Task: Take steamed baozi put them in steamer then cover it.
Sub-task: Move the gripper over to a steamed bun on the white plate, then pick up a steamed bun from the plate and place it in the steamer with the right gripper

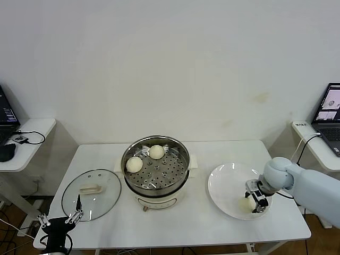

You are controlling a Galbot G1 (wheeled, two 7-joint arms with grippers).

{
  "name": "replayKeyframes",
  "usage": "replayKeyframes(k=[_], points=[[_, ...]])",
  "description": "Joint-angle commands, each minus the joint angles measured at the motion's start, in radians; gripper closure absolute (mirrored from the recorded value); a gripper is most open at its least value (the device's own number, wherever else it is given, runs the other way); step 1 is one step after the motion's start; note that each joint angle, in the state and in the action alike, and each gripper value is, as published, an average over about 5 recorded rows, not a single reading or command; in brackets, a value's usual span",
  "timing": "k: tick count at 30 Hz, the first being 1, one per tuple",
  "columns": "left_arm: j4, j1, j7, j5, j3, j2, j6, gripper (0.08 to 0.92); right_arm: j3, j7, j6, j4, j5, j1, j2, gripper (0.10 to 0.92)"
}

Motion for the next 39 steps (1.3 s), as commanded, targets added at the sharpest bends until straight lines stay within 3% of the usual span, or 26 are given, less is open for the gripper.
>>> replayKeyframes(k=[1,16,27,39], points=[[-0.003,-0.002,-0.001,0.000,0.000,0.002,0.002,0.177,0.015,-0.002,0.002,-0.008,0.020,0.031,0.012,0.396],[-0.022,0.002,-0.002,-0.012,-0.010,0.014,0.001,0.177,-0.032,-0.028,-0.011,-0.026,0.191,0.423,0.086,0.431],[-0.027,-0.002,-0.003,-0.015,-0.014,0.020,0.002,0.177,-0.162,-0.013,-0.033,-0.060,0.339,0.725,0.280,0.431],[-0.026,-0.016,-0.004,-0.020,-0.026,0.018,0.006,0.177,-0.248,0.039,-0.023,-0.069,0.400,0.710,0.504,0.423]])
